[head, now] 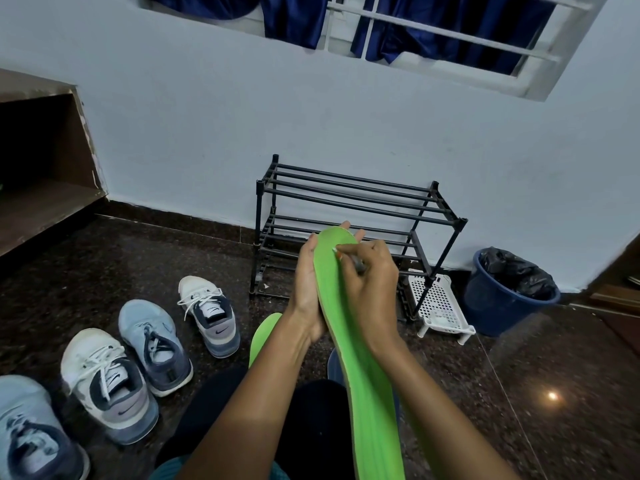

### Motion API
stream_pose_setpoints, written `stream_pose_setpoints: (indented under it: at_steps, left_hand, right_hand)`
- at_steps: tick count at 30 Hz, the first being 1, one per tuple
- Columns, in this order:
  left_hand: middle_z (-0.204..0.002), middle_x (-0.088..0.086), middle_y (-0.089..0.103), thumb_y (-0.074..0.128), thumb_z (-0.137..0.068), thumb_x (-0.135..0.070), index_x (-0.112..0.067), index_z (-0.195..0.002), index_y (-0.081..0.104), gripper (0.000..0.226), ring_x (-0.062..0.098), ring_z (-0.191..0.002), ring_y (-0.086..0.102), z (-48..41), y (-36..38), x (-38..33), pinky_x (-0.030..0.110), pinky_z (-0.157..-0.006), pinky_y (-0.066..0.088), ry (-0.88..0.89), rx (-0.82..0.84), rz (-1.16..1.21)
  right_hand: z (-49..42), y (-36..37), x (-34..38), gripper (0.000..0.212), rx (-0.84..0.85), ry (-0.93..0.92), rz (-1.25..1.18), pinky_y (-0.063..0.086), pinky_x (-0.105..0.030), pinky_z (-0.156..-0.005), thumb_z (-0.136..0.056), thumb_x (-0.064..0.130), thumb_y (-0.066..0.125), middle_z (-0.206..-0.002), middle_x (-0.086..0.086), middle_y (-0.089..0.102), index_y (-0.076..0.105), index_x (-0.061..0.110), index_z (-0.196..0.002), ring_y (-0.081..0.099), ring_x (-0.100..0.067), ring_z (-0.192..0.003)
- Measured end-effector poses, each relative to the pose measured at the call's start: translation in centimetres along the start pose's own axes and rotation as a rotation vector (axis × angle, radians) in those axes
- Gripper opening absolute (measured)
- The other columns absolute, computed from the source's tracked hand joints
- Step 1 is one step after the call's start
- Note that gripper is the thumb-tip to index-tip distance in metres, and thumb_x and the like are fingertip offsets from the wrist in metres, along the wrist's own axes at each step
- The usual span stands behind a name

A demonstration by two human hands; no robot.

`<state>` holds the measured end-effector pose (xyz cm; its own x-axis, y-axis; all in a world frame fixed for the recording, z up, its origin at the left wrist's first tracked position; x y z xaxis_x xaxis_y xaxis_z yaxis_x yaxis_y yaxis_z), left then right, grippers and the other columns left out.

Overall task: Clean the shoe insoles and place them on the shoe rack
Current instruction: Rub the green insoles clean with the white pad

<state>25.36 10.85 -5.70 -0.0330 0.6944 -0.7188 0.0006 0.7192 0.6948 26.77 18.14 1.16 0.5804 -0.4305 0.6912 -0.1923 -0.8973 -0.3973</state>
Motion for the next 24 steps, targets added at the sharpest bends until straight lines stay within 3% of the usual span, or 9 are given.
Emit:
stream_pose_setpoints:
  at_steps: [3, 7, 12, 14, 18, 21, 24]
  left_hand:
    - [-0.131, 0.000, 0.060, 0.016, -0.100, -0.047, -0.021, -0.136, 0.049, 0.056, 0.022, -0.114, 0.062, 0.0, 0.0, -0.3, 0.029, -0.085, 0.056, 0.020, 0.006, 0.029]
    - [-0.134, -0.007, 0.058, 0.015, -0.099, -0.050, -0.028, -0.134, 0.050, 0.054, 0.037, -0.123, 0.053, 0.0, -0.1, -0.3, 0.042, -0.101, 0.045, 0.024, 0.001, 0.064]
    - [-0.135, 0.003, 0.058, 0.017, -0.099, -0.048, -0.019, -0.136, 0.049, 0.056, 0.022, -0.117, 0.060, 0.1, -0.1, -0.4, 0.029, -0.086, 0.054, 0.015, -0.008, 0.068]
    - [-0.134, 0.003, 0.058, 0.019, -0.099, -0.047, -0.017, -0.139, 0.047, 0.057, 0.020, -0.117, 0.060, 0.1, -0.1, -0.3, 0.032, -0.092, 0.051, 0.011, -0.012, 0.042]
    - [-0.135, 0.002, 0.058, 0.020, -0.100, -0.046, -0.018, -0.138, 0.047, 0.055, 0.019, -0.117, 0.060, 0.1, -0.2, -0.3, 0.033, -0.094, 0.049, 0.008, -0.026, 0.013]
    - [-0.136, 0.002, 0.056, 0.017, -0.100, -0.047, -0.020, -0.137, 0.048, 0.056, 0.021, -0.116, 0.060, 0.2, -0.2, -0.4, 0.029, -0.085, 0.055, 0.013, -0.031, 0.053]
    - [-0.133, 0.000, 0.058, 0.016, -0.099, -0.049, -0.027, -0.131, 0.053, 0.054, 0.030, -0.119, 0.057, 0.3, -0.1, -0.4, 0.036, -0.087, 0.055, 0.016, -0.015, 0.073]
  right_hand:
    - [1.4, 0.9, 0.5, 0.012, 0.062, 0.008, -0.055, 0.034, -0.002, -0.070, -0.084, -0.001, 0.061, -0.078, 0.009, 0.048, 0.070, 0.005, -0.089, 0.048, 0.011, -0.078]
    - [2.7, 1.2, 1.0, 0.014, 0.099, -0.014, -0.091, 0.034, -0.002, -0.070, -0.082, -0.002, 0.063, -0.079, -0.004, 0.057, 0.072, 0.007, -0.087, 0.050, 0.010, -0.079]
    - [1.0, 0.4, 0.5, 0.012, 0.060, -0.029, -0.010, 0.034, -0.003, -0.070, -0.083, 0.001, 0.062, -0.078, 0.007, 0.049, 0.070, 0.007, -0.090, 0.047, 0.009, -0.077]
    - [0.0, -0.3, 0.0, 0.012, 0.006, -0.027, 0.046, 0.035, -0.004, -0.068, -0.084, 0.000, 0.061, -0.078, 0.007, 0.046, 0.069, 0.005, -0.092, 0.045, 0.005, -0.073]
    - [-0.5, -0.5, -0.6, 0.012, -0.031, 0.011, 0.056, 0.037, -0.006, -0.067, -0.085, 0.000, 0.060, -0.080, 0.005, 0.046, 0.069, 0.003, -0.093, 0.047, -0.005, -0.072]
    - [0.9, 0.5, 0.1, 0.013, 0.046, 0.012, 0.008, 0.036, -0.004, -0.070, -0.084, 0.000, 0.061, -0.079, 0.005, 0.049, 0.070, 0.005, -0.093, 0.048, 0.002, -0.074]
    - [2.4, 1.1, 0.8, 0.014, 0.097, 0.002, -0.058, 0.034, -0.002, -0.071, -0.082, 0.000, 0.063, -0.079, 0.001, 0.055, 0.071, 0.008, -0.089, 0.050, 0.008, -0.079]
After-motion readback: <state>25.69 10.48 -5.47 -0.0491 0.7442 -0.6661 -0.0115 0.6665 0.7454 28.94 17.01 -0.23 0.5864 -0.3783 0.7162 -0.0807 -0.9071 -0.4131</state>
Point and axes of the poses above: each hand's wrist, its own z-axis away from the middle knuckle, its own y-axis out of the palm, x = y × z, the point moved 8 cm from there along -z, towards the middle knuckle
